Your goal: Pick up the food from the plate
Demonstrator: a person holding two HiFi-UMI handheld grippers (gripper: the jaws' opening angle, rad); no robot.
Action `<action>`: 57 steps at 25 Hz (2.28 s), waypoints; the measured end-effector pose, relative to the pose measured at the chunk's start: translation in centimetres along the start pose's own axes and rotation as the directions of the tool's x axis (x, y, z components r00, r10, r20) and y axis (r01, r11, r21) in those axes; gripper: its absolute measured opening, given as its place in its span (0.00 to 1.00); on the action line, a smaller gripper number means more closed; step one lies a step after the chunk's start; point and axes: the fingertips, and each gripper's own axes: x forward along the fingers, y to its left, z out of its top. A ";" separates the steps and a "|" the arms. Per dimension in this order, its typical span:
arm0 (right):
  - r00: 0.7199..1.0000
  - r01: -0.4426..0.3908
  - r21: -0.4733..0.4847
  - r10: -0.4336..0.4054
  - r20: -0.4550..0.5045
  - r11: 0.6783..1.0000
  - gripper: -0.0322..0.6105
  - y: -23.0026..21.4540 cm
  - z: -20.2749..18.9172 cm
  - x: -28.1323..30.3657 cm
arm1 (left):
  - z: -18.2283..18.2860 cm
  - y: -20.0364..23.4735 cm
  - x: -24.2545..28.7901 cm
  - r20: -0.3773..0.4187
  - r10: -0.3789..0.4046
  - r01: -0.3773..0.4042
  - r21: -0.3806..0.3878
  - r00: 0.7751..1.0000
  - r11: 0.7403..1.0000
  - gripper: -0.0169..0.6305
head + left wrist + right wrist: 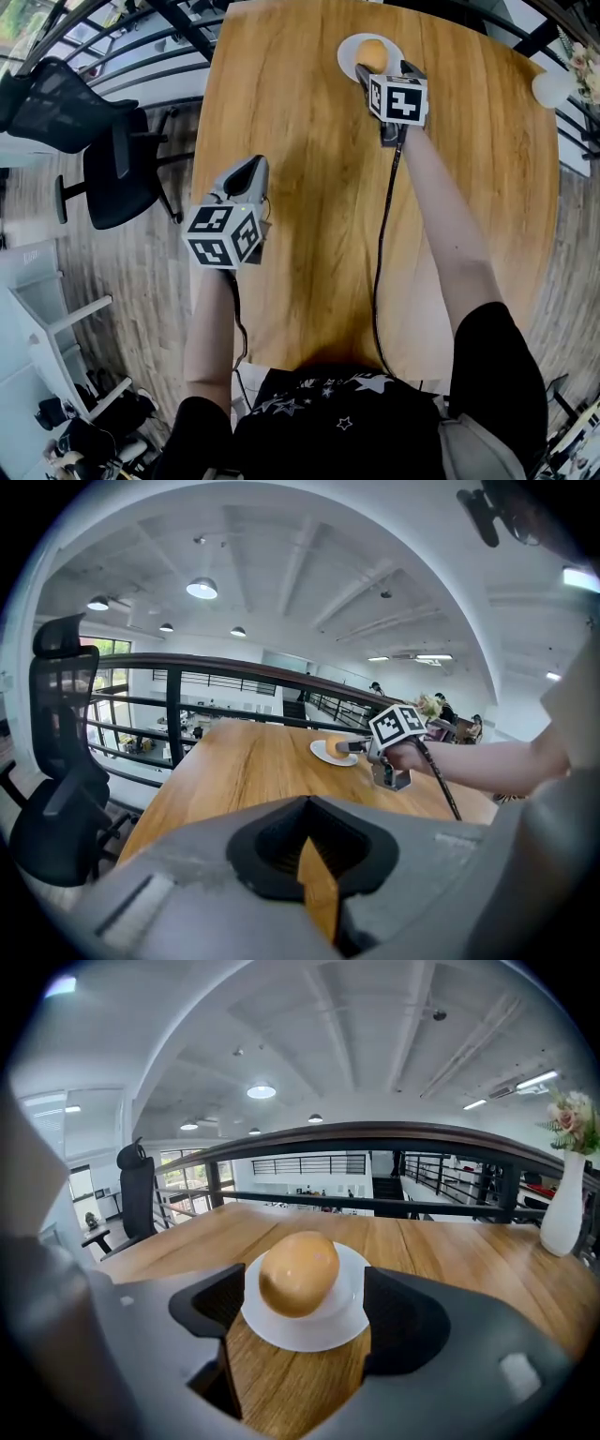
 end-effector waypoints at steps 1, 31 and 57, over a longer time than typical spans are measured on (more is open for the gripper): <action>1.000 0.010 0.010 -0.010 -0.004 1.000 0.66 -0.1 -0.1 0.5 | -0.2 0.1 0.1 -0.003 0.002 -0.002 0.000 1.000 1.000 0.03; 0.999 -0.005 0.062 0.008 -0.043 0.998 0.58 0.7 -0.2 0.4 | -2.4 -1.2 -1.0 -0.024 0.006 -0.007 -0.035 1.000 0.999 0.03; 0.996 -0.080 0.014 0.080 0.039 0.997 0.58 7.8 2.0 -17.8 | -2.4 -6.3 -12.9 0.059 -0.095 0.095 -0.006 0.994 0.995 0.03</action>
